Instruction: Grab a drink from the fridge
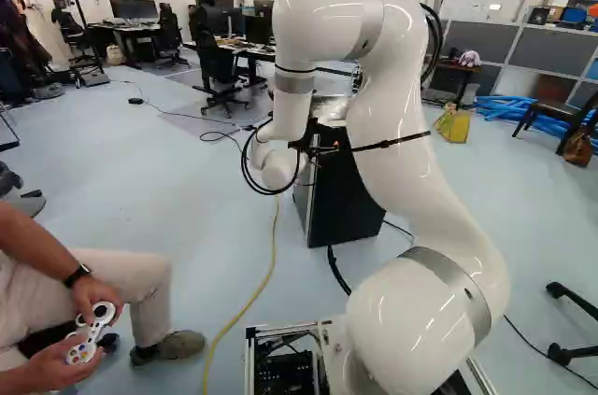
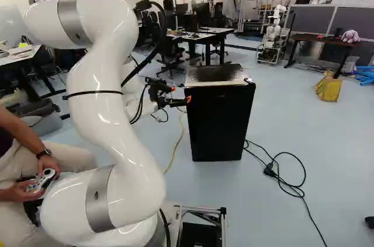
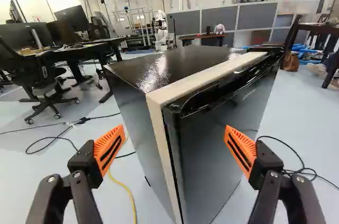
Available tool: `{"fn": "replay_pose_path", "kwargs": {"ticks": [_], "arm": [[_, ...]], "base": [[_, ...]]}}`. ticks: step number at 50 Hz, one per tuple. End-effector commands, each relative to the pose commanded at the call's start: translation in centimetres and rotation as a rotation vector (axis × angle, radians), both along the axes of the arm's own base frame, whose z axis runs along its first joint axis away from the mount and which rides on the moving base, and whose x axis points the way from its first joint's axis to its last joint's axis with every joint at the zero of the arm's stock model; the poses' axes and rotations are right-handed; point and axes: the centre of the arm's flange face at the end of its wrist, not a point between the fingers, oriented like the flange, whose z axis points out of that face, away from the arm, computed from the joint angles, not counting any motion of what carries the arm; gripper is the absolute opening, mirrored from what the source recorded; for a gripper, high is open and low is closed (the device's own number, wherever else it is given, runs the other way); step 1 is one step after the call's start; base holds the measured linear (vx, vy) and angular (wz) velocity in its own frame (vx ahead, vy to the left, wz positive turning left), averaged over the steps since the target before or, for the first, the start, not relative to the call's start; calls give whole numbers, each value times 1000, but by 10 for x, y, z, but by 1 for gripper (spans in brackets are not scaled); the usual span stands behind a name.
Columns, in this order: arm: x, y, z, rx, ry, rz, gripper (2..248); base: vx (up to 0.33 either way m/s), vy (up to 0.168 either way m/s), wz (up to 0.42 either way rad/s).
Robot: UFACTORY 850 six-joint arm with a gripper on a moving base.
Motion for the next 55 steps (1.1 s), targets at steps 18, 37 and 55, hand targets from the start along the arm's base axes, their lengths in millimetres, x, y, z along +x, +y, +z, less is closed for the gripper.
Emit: {"fn": "replay_pose_path", "kwargs": {"ticks": [18,37,55], "arm": [[9,-6,-8,-14,-17,-42,247],[10,-15,-6,-27,-37,-84,247],[12,-23,-6,-29,-42,-105,247]], "base": [[0,0,0],[0,0,0],[0,0,0]]}}
